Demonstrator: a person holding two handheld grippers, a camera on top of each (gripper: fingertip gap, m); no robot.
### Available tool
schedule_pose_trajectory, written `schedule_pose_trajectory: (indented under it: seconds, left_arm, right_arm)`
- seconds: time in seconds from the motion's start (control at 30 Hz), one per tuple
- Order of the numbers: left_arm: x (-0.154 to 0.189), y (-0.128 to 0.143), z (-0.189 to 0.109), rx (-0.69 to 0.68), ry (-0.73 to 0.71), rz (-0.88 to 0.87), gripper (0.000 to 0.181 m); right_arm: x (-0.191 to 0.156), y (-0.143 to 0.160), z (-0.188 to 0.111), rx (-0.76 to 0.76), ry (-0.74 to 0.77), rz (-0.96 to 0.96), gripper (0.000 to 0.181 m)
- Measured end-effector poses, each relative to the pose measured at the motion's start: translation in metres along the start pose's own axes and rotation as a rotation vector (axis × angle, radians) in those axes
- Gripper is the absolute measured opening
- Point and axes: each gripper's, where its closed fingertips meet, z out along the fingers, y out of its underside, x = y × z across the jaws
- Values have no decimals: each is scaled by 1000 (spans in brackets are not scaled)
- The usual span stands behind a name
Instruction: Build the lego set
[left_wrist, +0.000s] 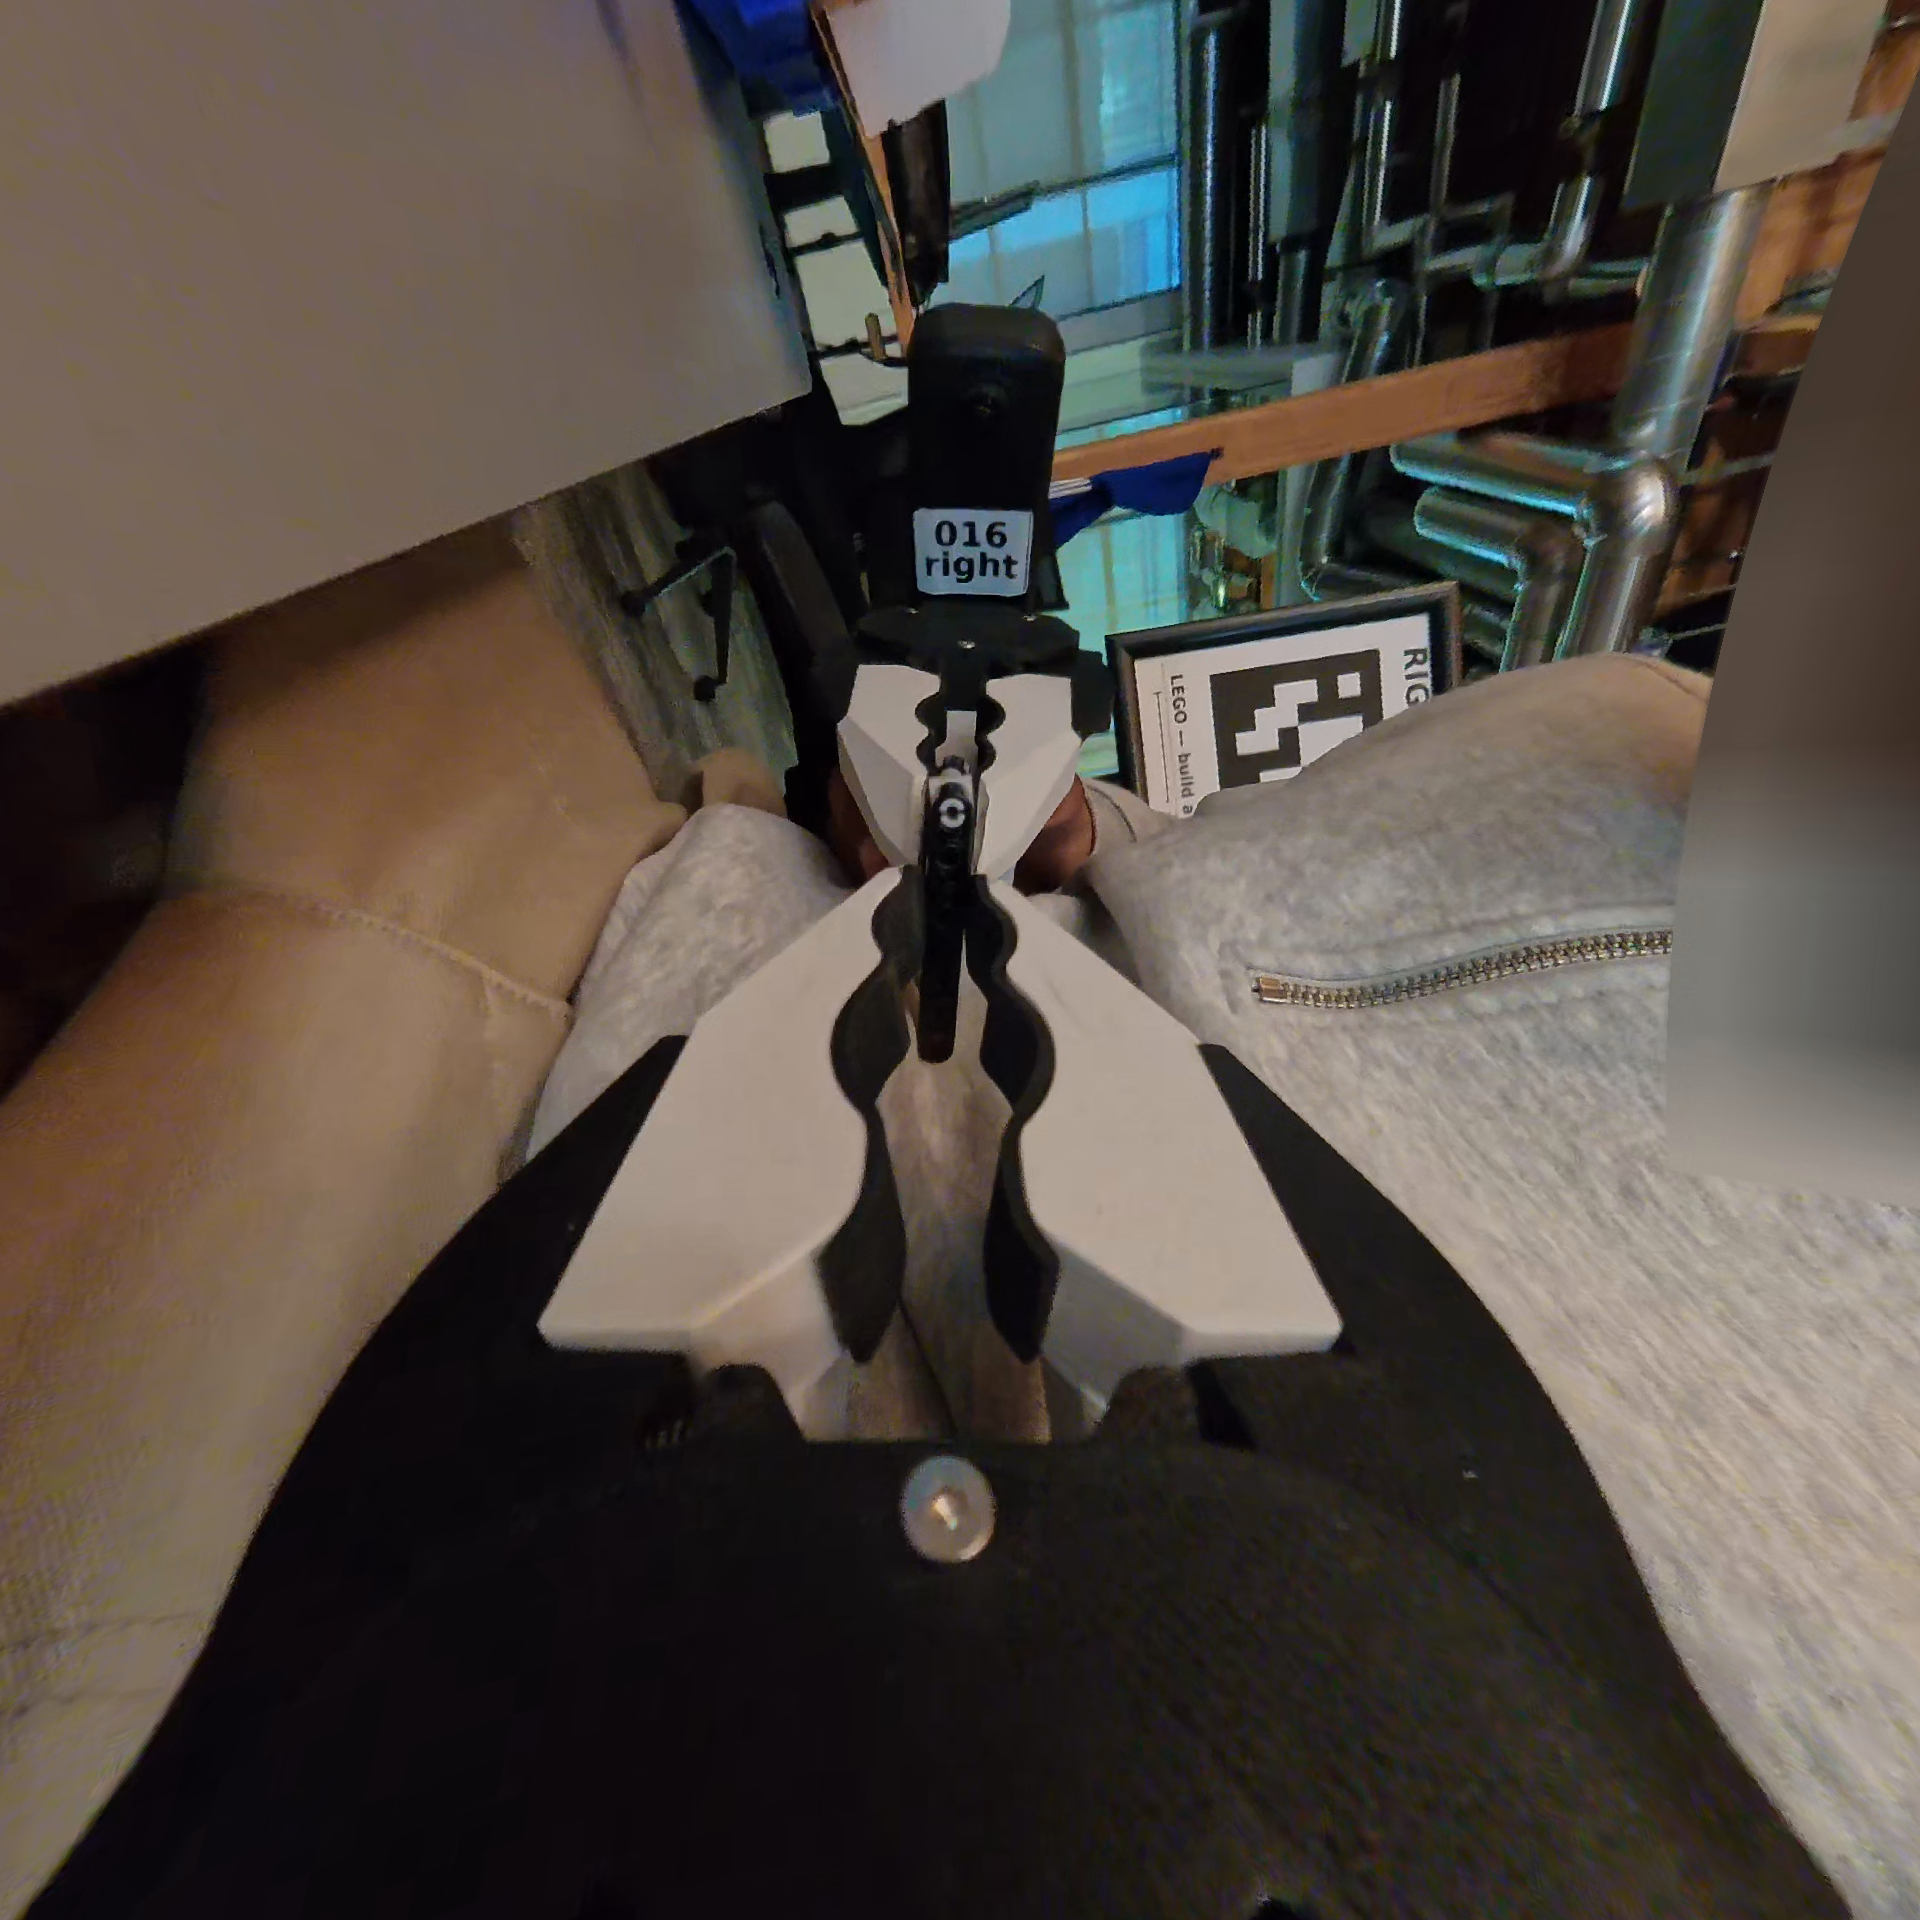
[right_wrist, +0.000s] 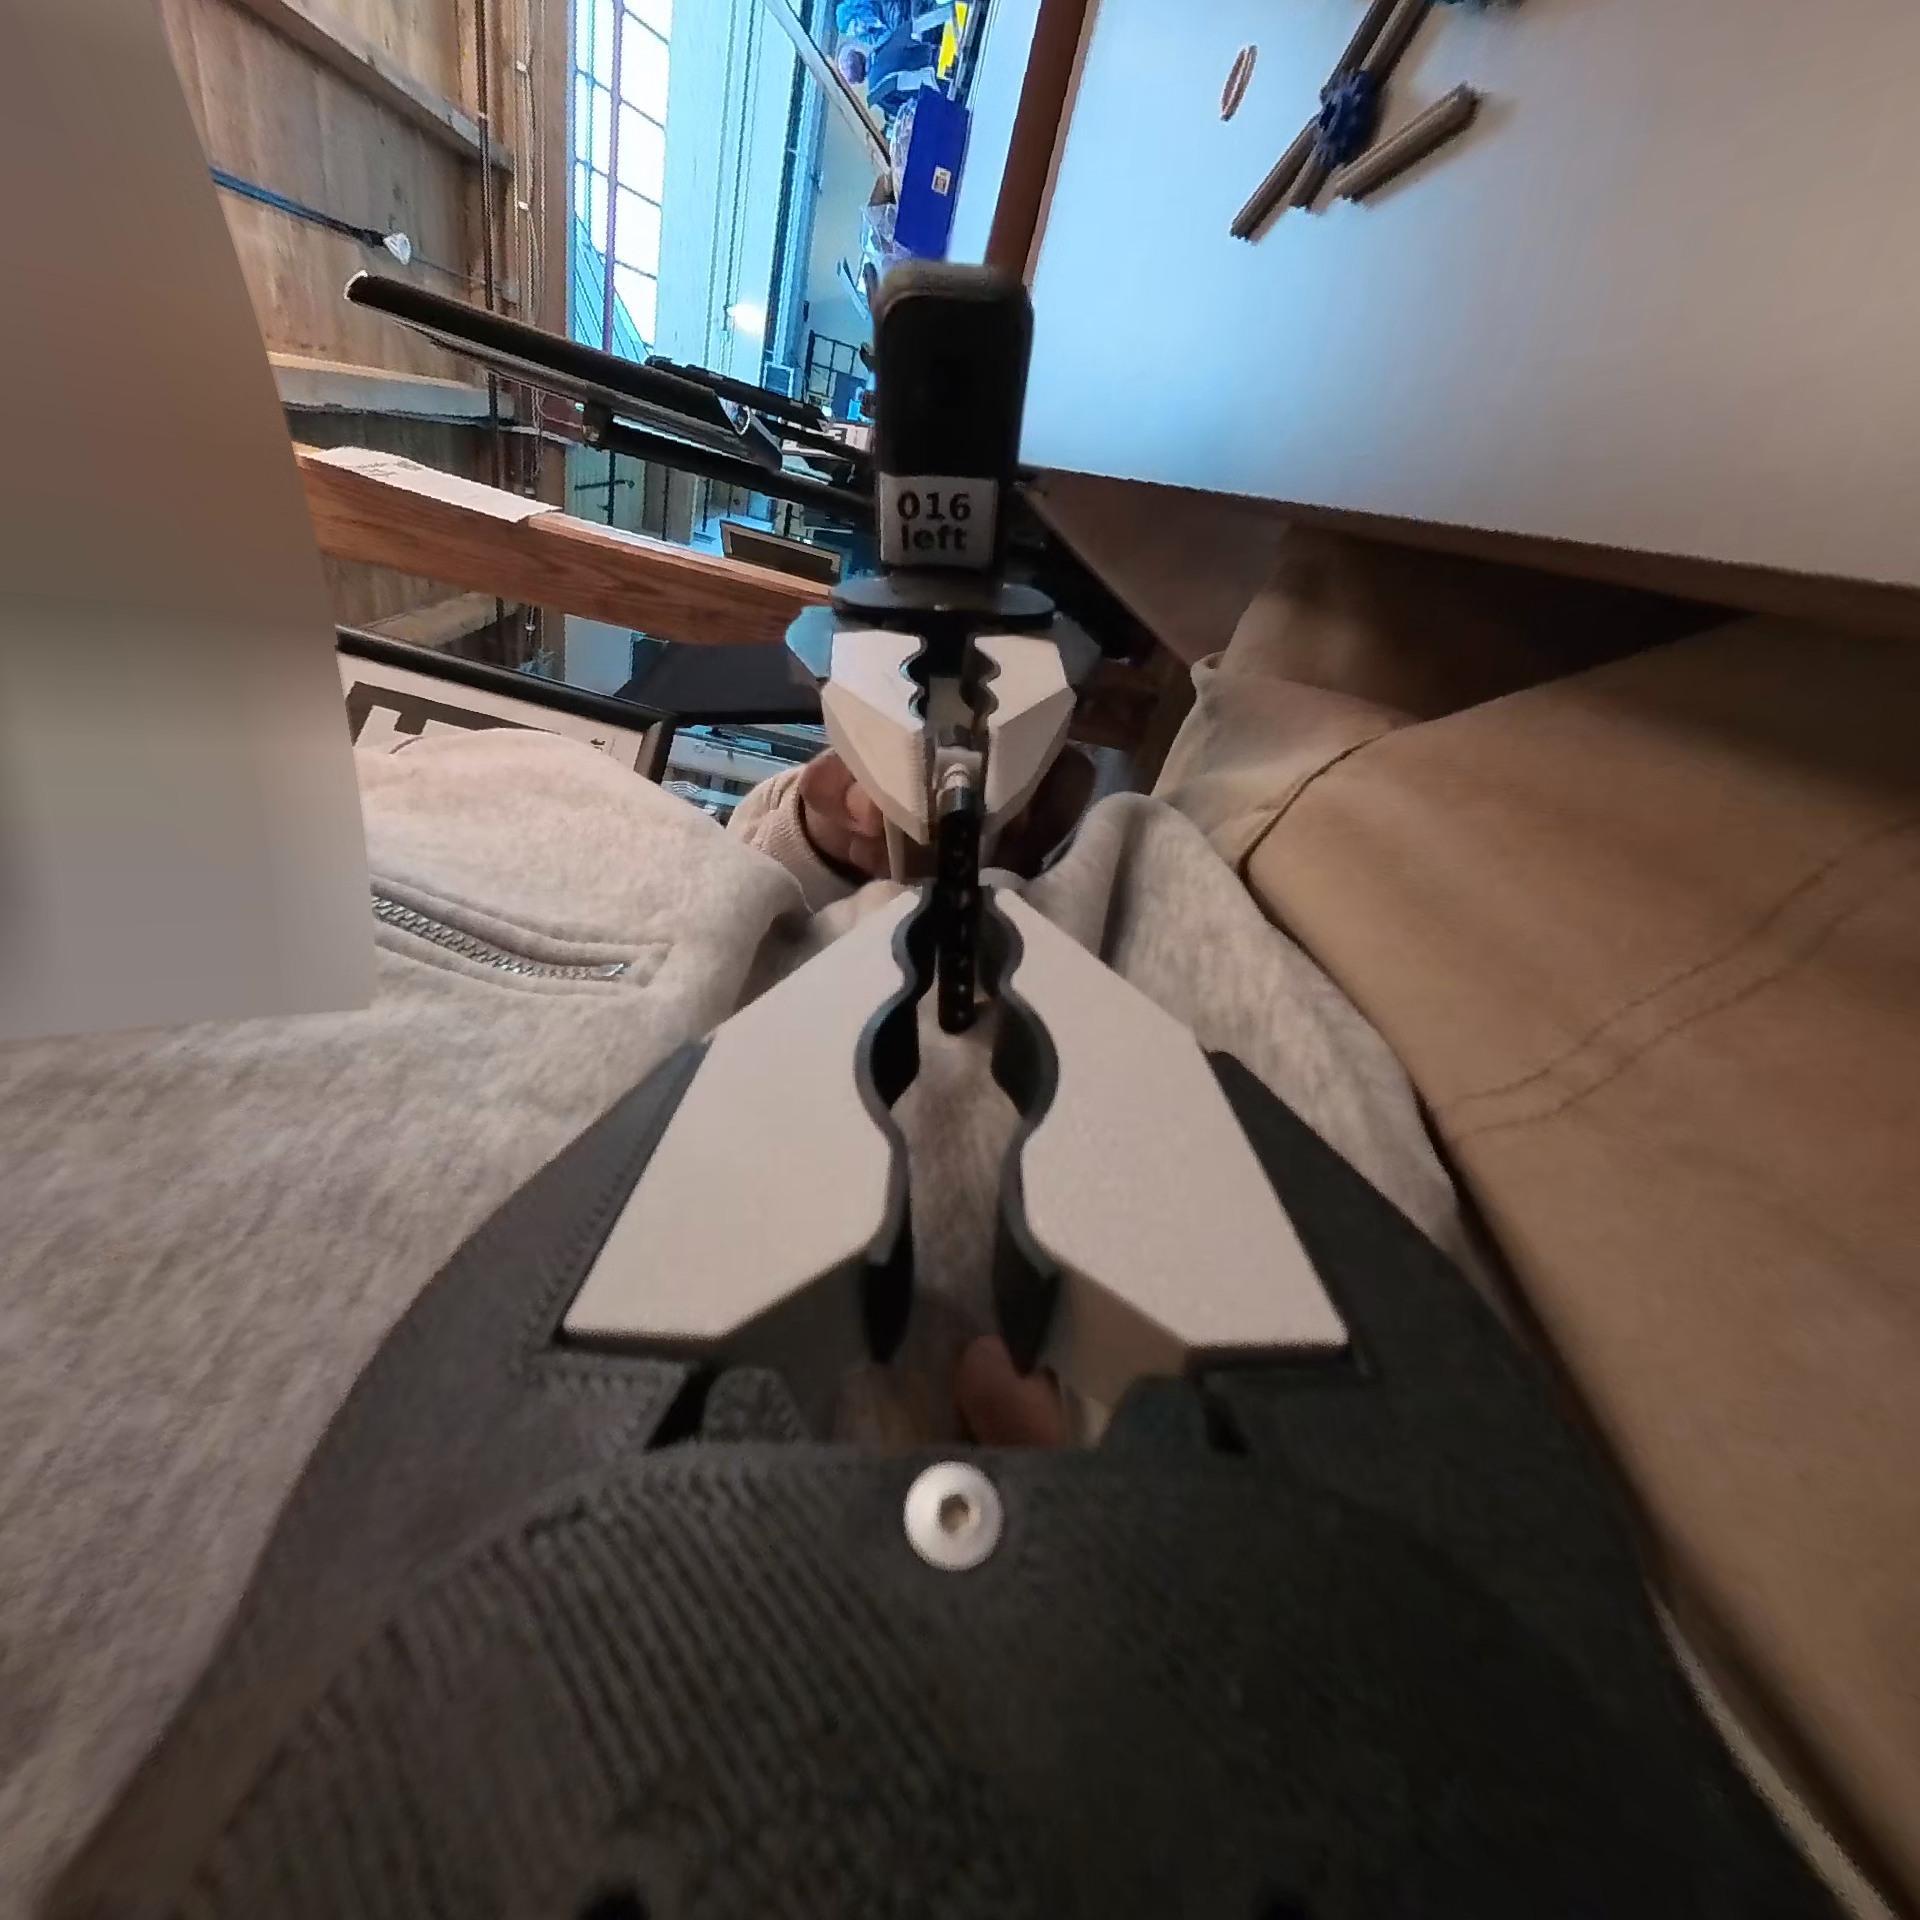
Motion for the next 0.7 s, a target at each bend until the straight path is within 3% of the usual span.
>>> schedule_pose_trajectory:
  seconds: [0.47, 0.7]
  left_arm:
    - [0, 5, 0, 62, -28, 4, 7]
    - [2, 11, -1, -2, -27, 21, 8]
  right_arm:
    - [-1, 5, 1, 0, -23, 18, 4]
    - [-2, 10, 3, -40, -31, 14, 4]
